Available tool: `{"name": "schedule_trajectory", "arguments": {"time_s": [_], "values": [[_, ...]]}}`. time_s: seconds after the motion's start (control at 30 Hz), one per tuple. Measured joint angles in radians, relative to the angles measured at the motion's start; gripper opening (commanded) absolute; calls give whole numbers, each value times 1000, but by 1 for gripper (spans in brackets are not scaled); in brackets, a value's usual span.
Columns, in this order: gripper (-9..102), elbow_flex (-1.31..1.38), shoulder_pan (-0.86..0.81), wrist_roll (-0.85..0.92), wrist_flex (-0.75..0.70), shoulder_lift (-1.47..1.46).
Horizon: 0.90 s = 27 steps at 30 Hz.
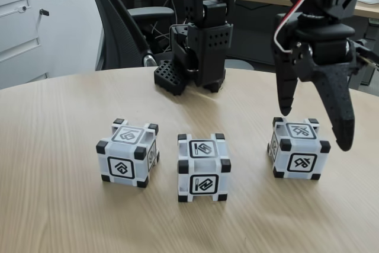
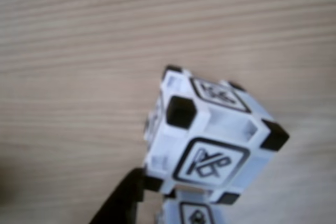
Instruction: Stack cubes from left to right.
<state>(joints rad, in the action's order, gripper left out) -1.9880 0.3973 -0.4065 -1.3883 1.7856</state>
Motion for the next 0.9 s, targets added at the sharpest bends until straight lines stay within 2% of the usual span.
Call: {"name": "schedule_trajectory", "arguments": {"time_s": [0.63, 0.7, 0.9], "values": [[46, 8, -3, -21, 2, -202], [44, 8, -3, -31, 2, -202], [25, 14, -3, -60, 38, -241]]}}
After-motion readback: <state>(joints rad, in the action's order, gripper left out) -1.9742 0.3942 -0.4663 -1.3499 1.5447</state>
